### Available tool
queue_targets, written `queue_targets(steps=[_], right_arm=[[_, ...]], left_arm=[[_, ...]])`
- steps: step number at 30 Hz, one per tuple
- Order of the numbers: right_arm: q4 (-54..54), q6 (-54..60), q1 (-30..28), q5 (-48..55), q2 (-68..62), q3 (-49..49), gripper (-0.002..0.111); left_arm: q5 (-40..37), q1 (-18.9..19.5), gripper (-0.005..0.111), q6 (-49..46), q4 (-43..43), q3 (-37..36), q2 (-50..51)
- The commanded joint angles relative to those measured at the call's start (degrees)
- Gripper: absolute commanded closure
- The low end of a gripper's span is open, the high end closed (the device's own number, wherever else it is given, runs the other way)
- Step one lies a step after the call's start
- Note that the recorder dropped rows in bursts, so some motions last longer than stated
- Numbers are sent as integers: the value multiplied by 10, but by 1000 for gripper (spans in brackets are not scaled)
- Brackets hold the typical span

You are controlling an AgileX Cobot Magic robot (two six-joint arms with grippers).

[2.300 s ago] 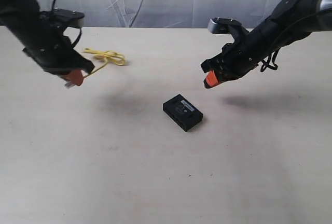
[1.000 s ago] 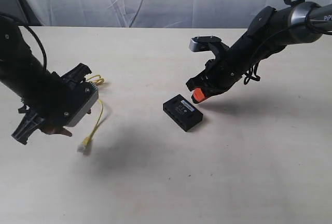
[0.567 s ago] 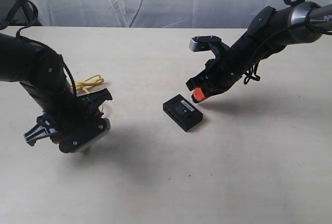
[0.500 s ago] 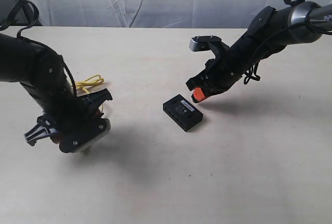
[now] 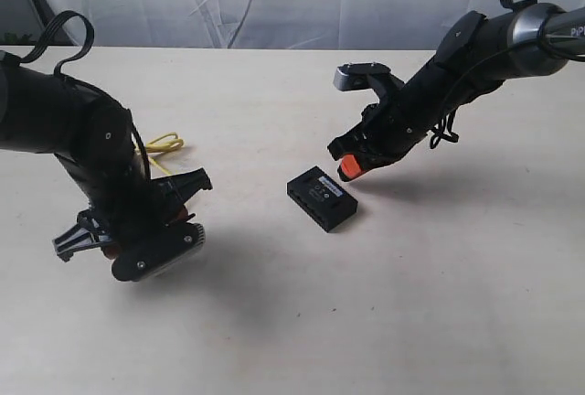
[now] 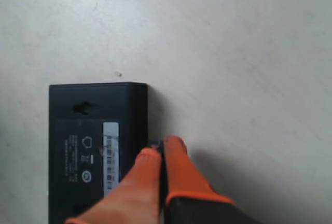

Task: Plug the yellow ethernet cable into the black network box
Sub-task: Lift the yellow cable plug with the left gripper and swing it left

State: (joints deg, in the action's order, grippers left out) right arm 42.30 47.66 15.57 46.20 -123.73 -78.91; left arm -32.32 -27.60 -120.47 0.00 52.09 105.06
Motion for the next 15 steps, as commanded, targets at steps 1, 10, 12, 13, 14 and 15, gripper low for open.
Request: queue_targets(steps=[1,10,12,13,14,15], right_arm=[[-4,3,1,-3,1,-2,109],[-2,3,1,-4,1,-2,109],[-2,3,1,-5,1,-2,109],[-2,3,1,-5,1,-2,109],[-2,3,1,-5,1,-2,109],[-2,3,1,-5,1,-2,109]], left_arm=[[-3,-6,77,-15,-3,0,9],[-41,-6,106,160,4,0,-2],[-43,-6,106,249,6,0,-14],[-43,-6,106,320,6,0,-25],[-43,-6,106,365,6,0,-32],[-43,-6,106,410,6,0,-41]])
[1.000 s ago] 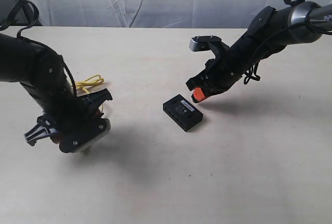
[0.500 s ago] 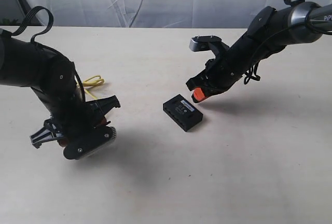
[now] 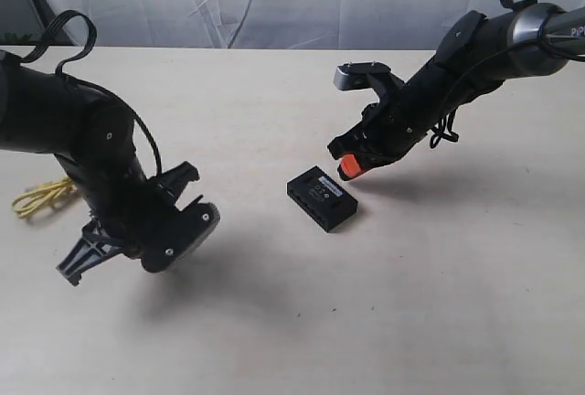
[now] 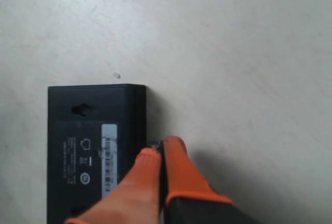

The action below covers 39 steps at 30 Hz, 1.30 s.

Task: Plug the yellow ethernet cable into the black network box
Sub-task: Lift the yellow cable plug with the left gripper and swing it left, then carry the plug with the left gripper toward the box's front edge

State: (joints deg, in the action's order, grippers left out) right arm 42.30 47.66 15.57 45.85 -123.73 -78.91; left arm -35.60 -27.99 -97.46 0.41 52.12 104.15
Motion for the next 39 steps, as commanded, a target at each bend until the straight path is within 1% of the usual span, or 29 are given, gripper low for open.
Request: queue_targets(steps=[1,4,5,8,12,15,20,24,28,31,34,36,38,39], right_arm=[[-2,3,1,-2,1,-2,109],[-2,3,1,0,1,-2,109],[-2,3,1,0,1,-2,109],[-2,3,1,0,1,-2,109],[-4,-12,-1,-3,1,-2,109],[-4,-27,-1,-15,1,-2,109],[-24,-39,-3,-17,-3,-19,109],[-79,-101,-3,16,-29,-73,109],[-91,-107,-3,81,-51,-108,109],[-91,-107,-3,92,-55,-115,109],[-92,-107,-3,97,-58,-117,109],[-92,-107,-3,97,-58,-117,109],[-92,-107,-2,99,-57,-117,109],[-92,-107,-2,99,-57,-117,109]], left_arm=[[-13,-2,106,249,8,0,-39],[-14,-2,106,405,12,1,-48],[-17,-2,106,443,5,1,-48],[-22,-2,107,510,-37,1,-48],[-18,-2,107,624,-113,11,-46],[-18,-8,107,626,-162,23,-33],[-20,-29,107,624,-166,55,15],[-20,-36,107,624,-174,97,58],[-2,-41,107,621,-177,117,74],[32,-43,107,583,-203,119,75],[50,-43,107,516,-250,119,75],[51,-43,107,466,-297,119,78],[40,-43,107,446,-349,121,92],[32,-44,107,443,-355,125,100]])
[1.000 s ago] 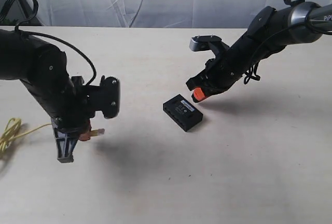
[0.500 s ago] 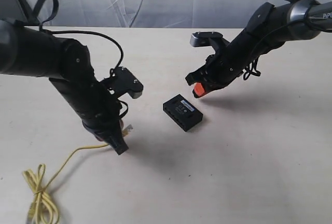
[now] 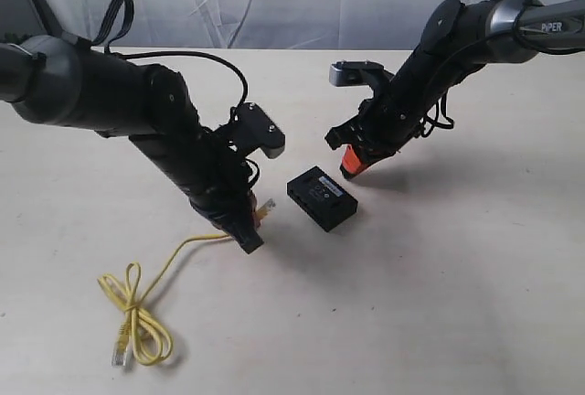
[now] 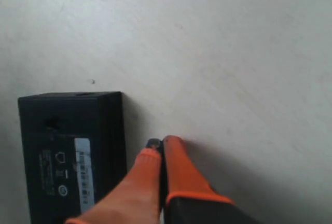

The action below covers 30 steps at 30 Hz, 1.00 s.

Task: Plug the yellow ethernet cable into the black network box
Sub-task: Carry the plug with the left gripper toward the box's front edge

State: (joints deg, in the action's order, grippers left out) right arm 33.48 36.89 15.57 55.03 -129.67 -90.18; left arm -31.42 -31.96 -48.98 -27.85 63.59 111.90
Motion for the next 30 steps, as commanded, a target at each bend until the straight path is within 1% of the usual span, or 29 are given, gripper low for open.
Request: queue_targets(steps=[1,3,5,7,11,13,15,18,20,21,23,25,27,28,30], right_arm=[[-2,0,-1,9,2,-5,109],[0,0,0,10,2,-5,109],[1,0,0,21,2,-5,109],[1,0,0,28,2,-5,109],[1,0,0,35,2,-5,109],[1,0,0,35,2,-5,109],[1,0,0,35,2,-5,109],[1,0,0,35,2,-5,109],[1,0,0,35,2,-5,109],[1,0,0,37,2,-5,109],[1,0,0,38,2,-5,109],[1,0,0,40,2,-5,109],[1,0,0,45,2,-5,109],[1,0,0,47,2,-5,109],[0,0,-1,52,2,-5,109]], left_arm=[[-20,-6,107,-38,-67,17,34],[-33,-13,107,-15,-42,33,52],[-34,-19,107,56,0,54,67],[-37,-22,107,100,36,68,72],[-66,-24,107,101,52,90,72],[-74,-24,103,107,51,97,71],[-76,-24,92,107,52,101,67],[-75,-24,64,107,55,102,57],[-72,-24,50,109,57,103,48],[-67,-24,44,109,59,103,42],[-62,-24,36,109,71,103,25],[-68,-24,34,109,91,103,7],[-88,-24,36,100,125,103,-15],[-100,-24,37,83,133,103,-24],[-115,-23,46,50,138,94,-43]])
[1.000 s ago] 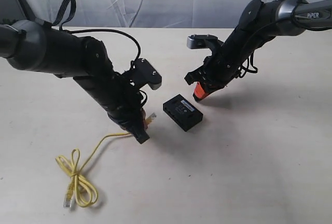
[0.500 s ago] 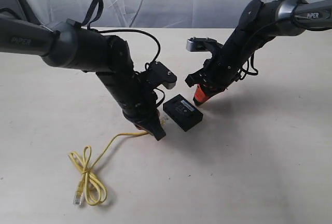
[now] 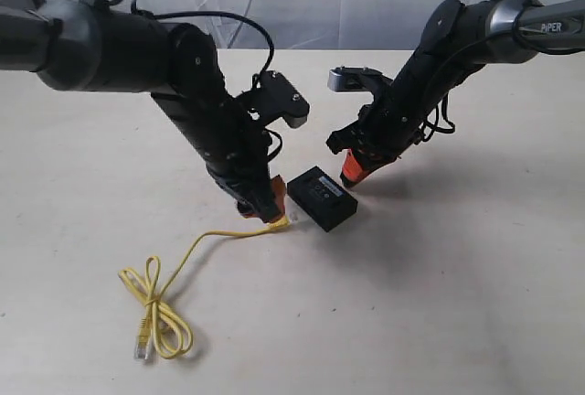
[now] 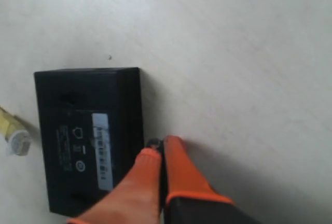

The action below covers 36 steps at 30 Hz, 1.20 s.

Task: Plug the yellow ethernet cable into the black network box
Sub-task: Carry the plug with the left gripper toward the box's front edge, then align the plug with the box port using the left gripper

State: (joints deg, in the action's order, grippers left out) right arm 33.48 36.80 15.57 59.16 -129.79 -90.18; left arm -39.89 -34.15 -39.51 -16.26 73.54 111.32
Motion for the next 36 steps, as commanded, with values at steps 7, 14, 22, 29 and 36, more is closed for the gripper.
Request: queue_targets(steps=[7,14,22,29,36], right_arm=[[4,1,-1,29,3,-5,109],[16,8,-1,32,3,-5,109],[17,9,-1,15,3,-5,109],[16,9,-1,14,3,-5,109],[16,11,-1,5,3,-5,109]], left_arm=[[52,26,78,-151,-85,-97,-50],[118,26,106,-313,-251,-148,-51],[117,26,67,-439,-302,-148,-39],[87,36,53,-556,-322,-146,-17],[74,60,53,-632,-370,-142,-4]])
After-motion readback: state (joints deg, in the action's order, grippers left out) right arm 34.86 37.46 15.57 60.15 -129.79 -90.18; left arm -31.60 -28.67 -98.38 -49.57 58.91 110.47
